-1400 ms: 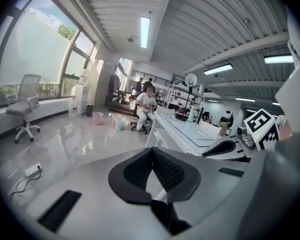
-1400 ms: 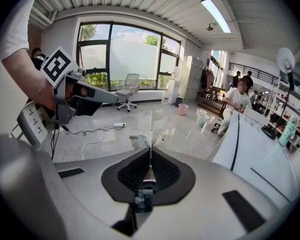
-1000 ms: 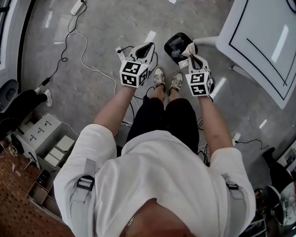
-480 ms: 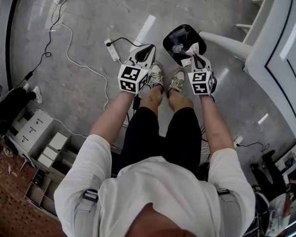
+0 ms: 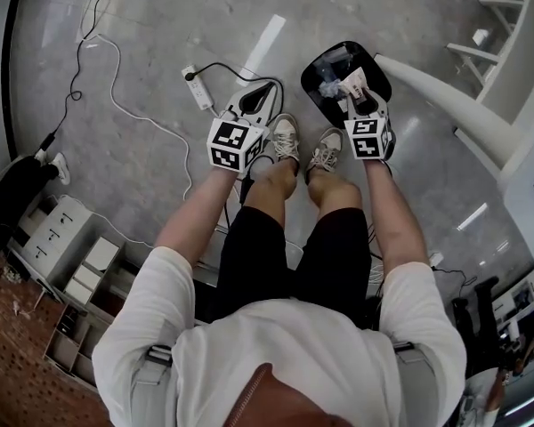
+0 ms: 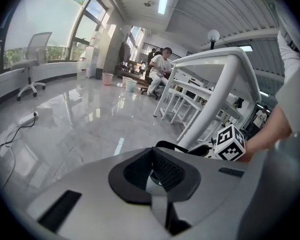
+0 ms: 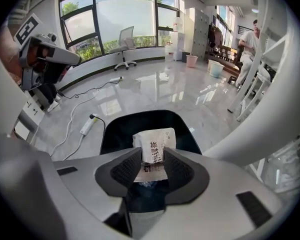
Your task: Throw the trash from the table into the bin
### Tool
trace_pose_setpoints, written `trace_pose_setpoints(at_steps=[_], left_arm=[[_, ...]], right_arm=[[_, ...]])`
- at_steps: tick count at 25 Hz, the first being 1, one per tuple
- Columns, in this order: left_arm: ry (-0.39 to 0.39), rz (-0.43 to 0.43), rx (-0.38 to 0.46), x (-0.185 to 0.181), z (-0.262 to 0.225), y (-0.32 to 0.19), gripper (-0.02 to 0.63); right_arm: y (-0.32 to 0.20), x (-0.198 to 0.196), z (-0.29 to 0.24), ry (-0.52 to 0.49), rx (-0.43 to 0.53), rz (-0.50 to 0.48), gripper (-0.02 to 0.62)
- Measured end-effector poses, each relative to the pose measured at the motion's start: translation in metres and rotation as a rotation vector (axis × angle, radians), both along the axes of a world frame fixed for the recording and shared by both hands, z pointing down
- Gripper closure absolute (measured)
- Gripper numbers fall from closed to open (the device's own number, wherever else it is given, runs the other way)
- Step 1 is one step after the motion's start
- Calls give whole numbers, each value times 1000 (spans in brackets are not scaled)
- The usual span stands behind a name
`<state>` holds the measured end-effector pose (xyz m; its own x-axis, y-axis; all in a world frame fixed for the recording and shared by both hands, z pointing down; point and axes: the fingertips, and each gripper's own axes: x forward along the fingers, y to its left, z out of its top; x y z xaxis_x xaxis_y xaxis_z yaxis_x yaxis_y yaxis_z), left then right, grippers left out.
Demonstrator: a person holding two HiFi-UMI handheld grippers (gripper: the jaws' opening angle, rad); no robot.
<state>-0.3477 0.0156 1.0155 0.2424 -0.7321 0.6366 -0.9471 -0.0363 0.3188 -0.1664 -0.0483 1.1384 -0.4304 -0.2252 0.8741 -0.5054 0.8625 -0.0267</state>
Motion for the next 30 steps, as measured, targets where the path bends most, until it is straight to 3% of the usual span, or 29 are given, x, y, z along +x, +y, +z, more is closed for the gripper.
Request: trace_pose_setpoints(at_steps=[6, 9, 13, 19, 30], left_arm=[[-2, 0, 3, -7, -4, -4, 595], [2, 6, 15, -2, -17, -7, 595], [4, 10, 24, -1, -23, -11, 595], [6, 5, 20, 0, -23, -10, 595], [-4, 3, 89, 1, -109, -44, 595]], right_arm=[[-3, 1, -10, -3, 14, 15, 469], [2, 4, -12, 17, -29, 6, 454], [10, 4, -2, 36, -110, -5, 346], [7, -2, -14, 3, -87, 1, 344], [-2, -36, -141, -174, -35, 9, 347]])
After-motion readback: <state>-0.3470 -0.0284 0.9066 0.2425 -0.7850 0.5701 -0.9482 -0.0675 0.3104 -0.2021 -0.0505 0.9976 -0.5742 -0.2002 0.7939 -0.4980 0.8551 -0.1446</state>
